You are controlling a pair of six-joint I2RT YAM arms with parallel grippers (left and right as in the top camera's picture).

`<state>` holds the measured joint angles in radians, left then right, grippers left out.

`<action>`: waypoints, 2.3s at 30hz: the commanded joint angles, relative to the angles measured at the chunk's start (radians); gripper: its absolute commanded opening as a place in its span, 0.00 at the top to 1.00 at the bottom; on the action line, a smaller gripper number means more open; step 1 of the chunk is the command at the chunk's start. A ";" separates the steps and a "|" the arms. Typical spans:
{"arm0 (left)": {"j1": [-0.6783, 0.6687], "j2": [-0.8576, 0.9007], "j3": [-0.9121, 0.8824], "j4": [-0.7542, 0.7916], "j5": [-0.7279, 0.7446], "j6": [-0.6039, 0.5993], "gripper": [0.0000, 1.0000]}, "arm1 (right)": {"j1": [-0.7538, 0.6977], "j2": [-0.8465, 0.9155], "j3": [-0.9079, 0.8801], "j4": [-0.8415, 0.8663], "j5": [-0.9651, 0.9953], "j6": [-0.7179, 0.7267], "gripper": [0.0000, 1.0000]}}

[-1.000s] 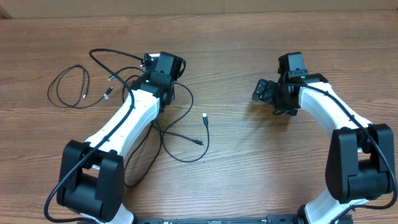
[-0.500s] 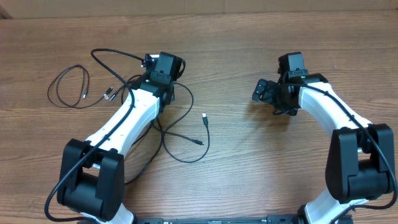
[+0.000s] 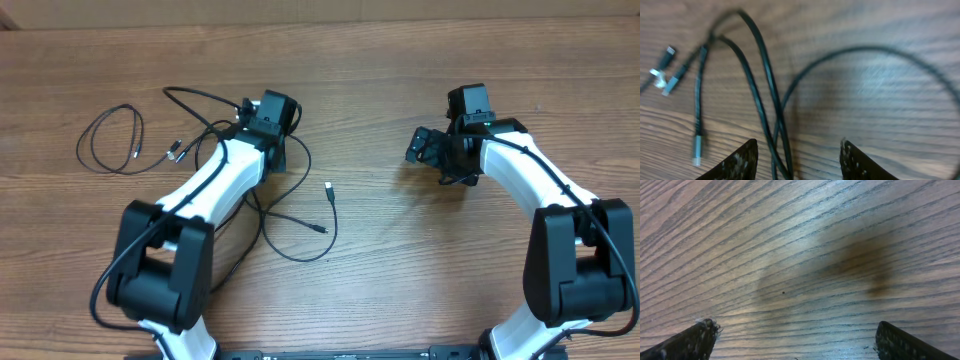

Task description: Untangle cables

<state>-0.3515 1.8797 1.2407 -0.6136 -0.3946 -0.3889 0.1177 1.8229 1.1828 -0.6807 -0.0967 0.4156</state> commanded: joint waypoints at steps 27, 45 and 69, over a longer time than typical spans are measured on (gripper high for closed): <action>0.006 0.047 -0.035 -0.013 0.048 0.000 0.47 | 0.000 0.003 0.008 0.003 0.002 0.004 0.00; 0.050 0.048 -0.035 0.001 0.102 0.000 0.50 | 0.000 0.003 0.008 0.003 0.001 0.004 0.00; 0.083 0.066 -0.010 -0.031 0.274 0.000 0.96 | 0.000 0.003 0.008 0.003 0.001 0.004 0.00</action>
<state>-0.2741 1.9488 1.2171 -0.6254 -0.1524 -0.3885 0.1177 1.8225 1.1828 -0.6811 -0.0971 0.4156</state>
